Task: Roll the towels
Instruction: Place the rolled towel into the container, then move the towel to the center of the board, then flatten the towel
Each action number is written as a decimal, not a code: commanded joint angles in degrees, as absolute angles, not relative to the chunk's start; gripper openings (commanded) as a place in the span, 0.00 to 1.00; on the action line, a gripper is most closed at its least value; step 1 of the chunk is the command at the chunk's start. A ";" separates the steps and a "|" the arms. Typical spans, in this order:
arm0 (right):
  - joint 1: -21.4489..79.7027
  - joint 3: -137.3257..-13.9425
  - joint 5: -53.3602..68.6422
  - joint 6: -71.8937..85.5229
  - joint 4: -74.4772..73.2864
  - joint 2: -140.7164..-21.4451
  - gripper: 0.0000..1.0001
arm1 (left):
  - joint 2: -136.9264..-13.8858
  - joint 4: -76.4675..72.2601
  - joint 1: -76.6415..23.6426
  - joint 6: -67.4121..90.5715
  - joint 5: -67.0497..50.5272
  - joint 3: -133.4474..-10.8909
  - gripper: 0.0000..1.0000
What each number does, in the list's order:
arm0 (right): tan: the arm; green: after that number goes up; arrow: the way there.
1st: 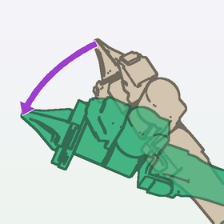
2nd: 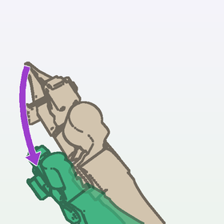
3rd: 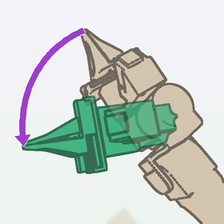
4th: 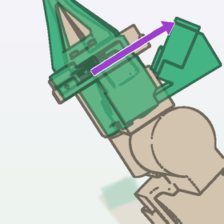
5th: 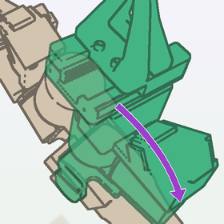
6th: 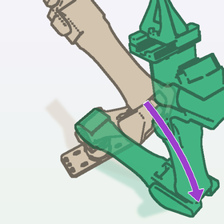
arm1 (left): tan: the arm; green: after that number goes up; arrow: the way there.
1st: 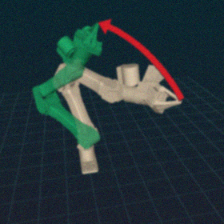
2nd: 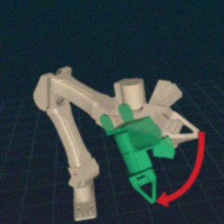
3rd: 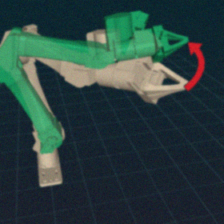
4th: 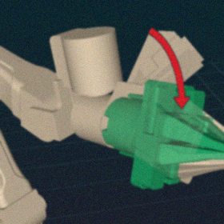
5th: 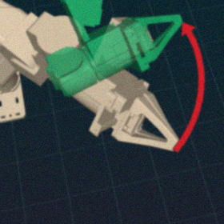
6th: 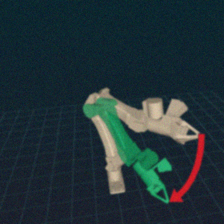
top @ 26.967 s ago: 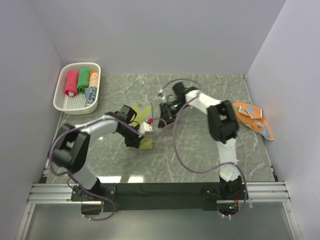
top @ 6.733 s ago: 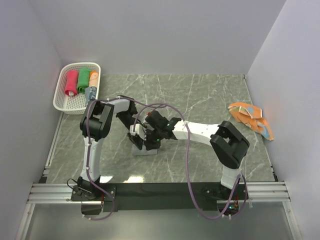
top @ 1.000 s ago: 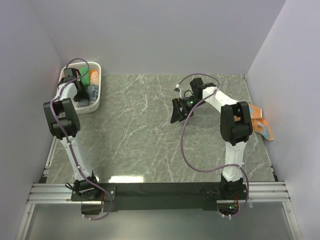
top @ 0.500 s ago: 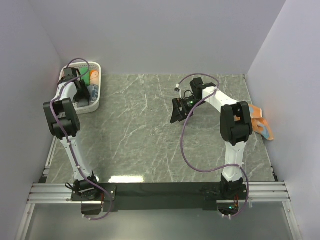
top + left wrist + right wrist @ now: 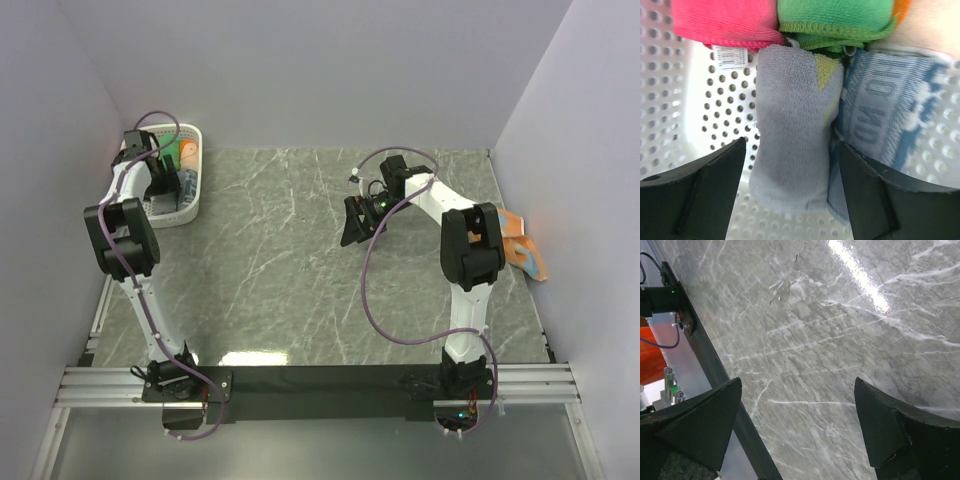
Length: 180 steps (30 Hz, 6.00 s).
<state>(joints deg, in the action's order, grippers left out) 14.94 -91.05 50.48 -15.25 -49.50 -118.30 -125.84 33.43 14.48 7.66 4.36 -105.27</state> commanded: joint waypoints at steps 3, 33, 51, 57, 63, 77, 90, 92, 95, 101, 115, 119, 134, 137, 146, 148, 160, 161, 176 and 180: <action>14.68 -92.28 50.54 -15.47 -48.87 -114.88 1.00 | -119.19 33.75 14.33 4.49 6.67 -108.19 0.81; -15.64 -107.30 4.13 -17.40 -52.47 -115.38 0.99 | -97.90 33.92 -17.67 -20.66 -14.15 -90.70 0.87; -16.35 -103.11 11.58 -19.95 -57.65 -124.90 0.27 | -100.28 35.42 -17.75 -17.41 -12.13 -91.50 0.84; -10.39 -90.72 34.25 -14.43 -53.01 -114.71 0.00 | -100.37 36.56 -17.67 -14.59 -13.88 -91.40 0.82; 5.41 -80.96 44.46 4.62 -33.43 -105.74 0.00 | -100.28 39.02 -15.65 -7.58 -20.29 -91.14 0.82; 6.85 -87.19 48.43 -6.56 -41.55 -104.77 0.62 | -97.82 31.91 -13.26 7.37 -39.98 -77.99 0.59; 25.20 -73.73 18.58 -29.26 -35.95 -93.86 0.61 | -97.91 25.83 -12.13 16.89 -45.79 -70.57 0.64; 26.89 -73.92 16.10 -29.97 -35.86 -95.27 0.62 | -97.47 26.45 -12.13 16.35 -45.00 -70.40 0.64; 29.17 -75.23 14.07 -29.62 -36.47 -97.90 0.65 | -96.68 25.58 -12.13 17.31 -44.21 -68.57 0.67; 30.23 -79.36 12.40 -25.49 -37.97 -104.32 0.64 | -95.19 21.10 -12.22 21.44 -43.07 -64.51 0.69; 28.48 -84.46 18.44 -21.71 -41.83 -108.90 0.00 | -98.52 17.14 -15.20 25.66 -42.63 -64.69 0.66; 25.58 -86.31 27.58 -18.29 -44.38 -107.40 0.00 | -99.75 15.56 -17.22 27.33 -42.63 -64.95 0.65; 22.77 -82.00 34.10 -12.22 -42.63 -107.58 0.00 | -110.12 5.01 -26.19 41.48 -43.68 -70.31 0.66; 22.59 -81.30 34.01 -11.78 -41.75 -106.96 0.00 | -111.88 4.83 -26.28 42.62 -43.42 -71.89 0.63; 22.15 -82.26 34.54 -10.72 -41.57 -107.75 0.00 | -115.40 7.12 -27.16 42.01 -41.49 -74.44 0.51; 21.89 -82.62 34.72 -10.63 -41.66 -108.10 0.00 | -115.93 7.38 -27.25 41.75 -41.40 -74.70 0.45; 17.59 -84.46 34.72 -10.37 -42.63 -108.20 0.00 | -114.62 14.67 -26.02 34.83 -40.17 -77.69 0.00; 16.71 -84.81 34.89 -10.11 -42.97 -107.67 0.00 | -113.83 16.16 -24.80 33.59 -39.73 -77.78 0.00; 1.85 -85.70 31.03 -14.76 -48.16 -101.35 0.00 | -100.04 45.88 -13.46 1.33 -28.14 -77.80 0.00; -1.39 -81.13 27.17 -16.87 -48.95 -98.79 0.00 | -99.05 45.70 -9.24 -1.49 -23.04 -72.87 0.00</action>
